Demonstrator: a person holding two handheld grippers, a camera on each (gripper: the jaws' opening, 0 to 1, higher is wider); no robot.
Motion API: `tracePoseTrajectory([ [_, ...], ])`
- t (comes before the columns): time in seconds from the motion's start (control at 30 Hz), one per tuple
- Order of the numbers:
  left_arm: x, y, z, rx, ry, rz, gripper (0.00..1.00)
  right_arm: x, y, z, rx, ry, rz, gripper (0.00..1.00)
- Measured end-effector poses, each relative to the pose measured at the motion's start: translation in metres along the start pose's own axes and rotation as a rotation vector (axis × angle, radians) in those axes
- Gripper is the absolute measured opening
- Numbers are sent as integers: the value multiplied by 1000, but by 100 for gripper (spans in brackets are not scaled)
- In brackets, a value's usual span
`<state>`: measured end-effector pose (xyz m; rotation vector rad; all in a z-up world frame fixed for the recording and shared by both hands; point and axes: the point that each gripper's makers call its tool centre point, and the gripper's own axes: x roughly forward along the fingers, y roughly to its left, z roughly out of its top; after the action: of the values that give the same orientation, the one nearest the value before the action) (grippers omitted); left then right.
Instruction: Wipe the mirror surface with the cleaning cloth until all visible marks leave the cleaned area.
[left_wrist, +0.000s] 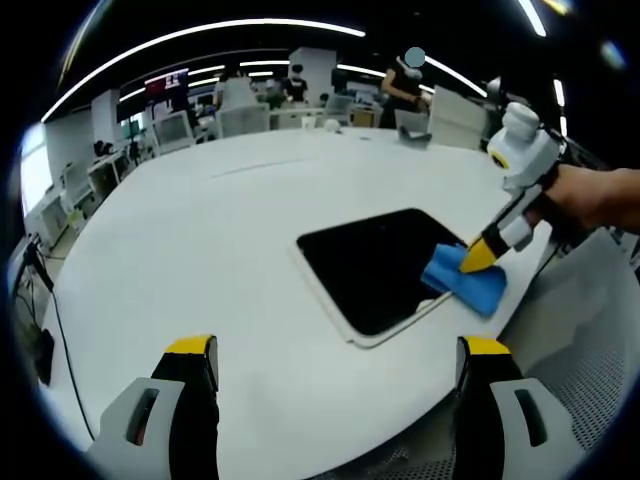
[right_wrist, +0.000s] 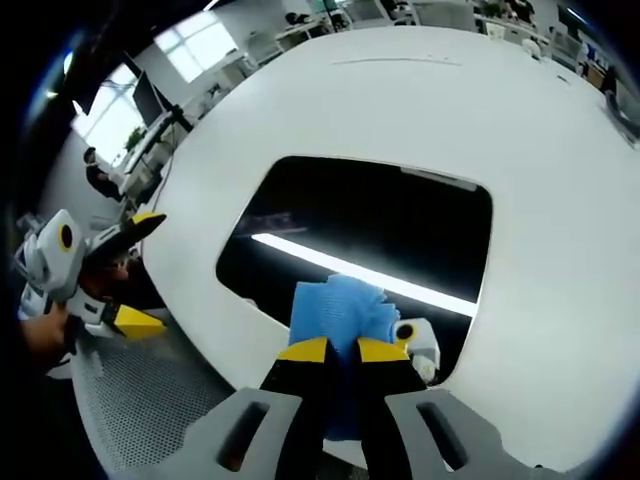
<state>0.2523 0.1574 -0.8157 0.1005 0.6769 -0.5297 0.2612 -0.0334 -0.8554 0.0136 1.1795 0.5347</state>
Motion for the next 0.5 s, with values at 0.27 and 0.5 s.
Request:
tracePoseTrajectory([
  [0.27,0,0,0,5,1,-2,99,-6,-11,-3,14,-2,-12,4],
  [0.5,0,-1,0,8,4,-3,99,-10,-21,-6,21,-1,-24,4],
])
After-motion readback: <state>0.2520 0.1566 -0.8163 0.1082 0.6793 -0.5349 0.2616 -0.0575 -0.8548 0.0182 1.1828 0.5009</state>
